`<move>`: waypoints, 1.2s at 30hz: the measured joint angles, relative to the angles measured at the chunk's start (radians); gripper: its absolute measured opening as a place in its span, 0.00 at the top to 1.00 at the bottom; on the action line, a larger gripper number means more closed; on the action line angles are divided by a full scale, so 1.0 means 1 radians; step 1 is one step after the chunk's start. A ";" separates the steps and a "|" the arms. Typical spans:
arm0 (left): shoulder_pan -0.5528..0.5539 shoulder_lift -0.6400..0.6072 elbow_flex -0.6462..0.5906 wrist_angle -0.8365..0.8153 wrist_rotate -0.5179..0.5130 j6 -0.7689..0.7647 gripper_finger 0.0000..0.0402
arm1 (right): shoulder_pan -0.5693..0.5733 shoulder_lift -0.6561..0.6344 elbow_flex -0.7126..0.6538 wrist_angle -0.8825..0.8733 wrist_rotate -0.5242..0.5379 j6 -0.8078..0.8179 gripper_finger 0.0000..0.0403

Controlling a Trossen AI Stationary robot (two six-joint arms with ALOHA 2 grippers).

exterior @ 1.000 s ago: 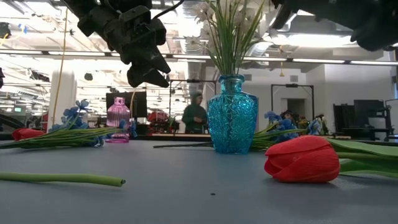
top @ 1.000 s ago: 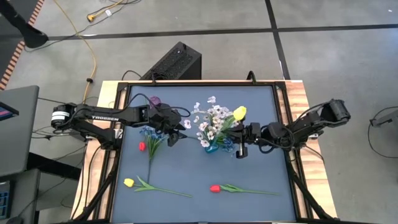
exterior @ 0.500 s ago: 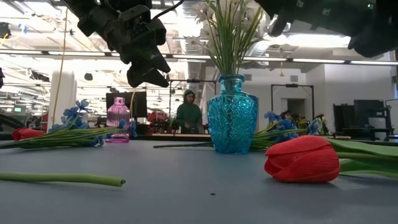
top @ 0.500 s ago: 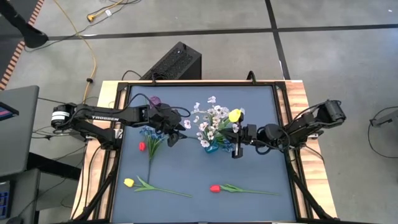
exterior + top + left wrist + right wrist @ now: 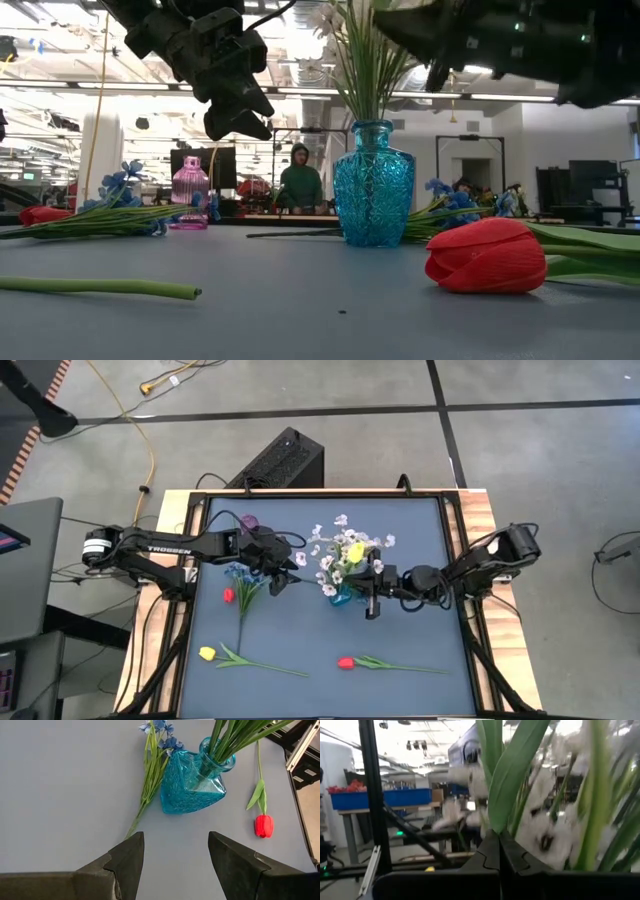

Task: Sort flowers into vase by color
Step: Put the right yellow flower into the blue vase

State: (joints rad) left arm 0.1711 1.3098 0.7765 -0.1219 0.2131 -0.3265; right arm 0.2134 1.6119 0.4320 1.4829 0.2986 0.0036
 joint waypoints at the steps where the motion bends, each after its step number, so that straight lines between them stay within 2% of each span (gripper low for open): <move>1: 0.000 0.000 0.000 0.000 0.000 -0.001 0.48 | 0.000 0.013 0.000 -0.002 0.000 0.008 0.96; 9: 0.000 0.000 0.000 0.000 0.000 -0.018 0.48 | 0.001 0.058 0.000 -0.006 0.000 0.031 0.96; 16: 0.000 0.000 0.000 0.004 -0.001 -0.018 0.48 | 0.001 0.056 0.000 -0.007 -0.001 0.049 0.86; 24: 0.000 0.000 0.000 0.008 -0.003 -0.015 0.48 | 0.000 0.047 0.000 -0.006 -0.004 0.052 0.79; 30: 0.000 0.000 0.000 0.008 -0.003 -0.015 0.48 | 0.005 -0.007 0.000 -0.070 -0.009 0.052 0.68; 36: 0.000 0.000 0.000 0.008 -0.003 -0.015 0.48 | 0.009 -0.124 0.000 -0.295 -0.013 0.055 0.52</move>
State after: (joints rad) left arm 0.1711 1.3098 0.7765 -0.1143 0.2100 -0.3412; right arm 0.2226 1.4874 0.4324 1.1878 0.2858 0.0589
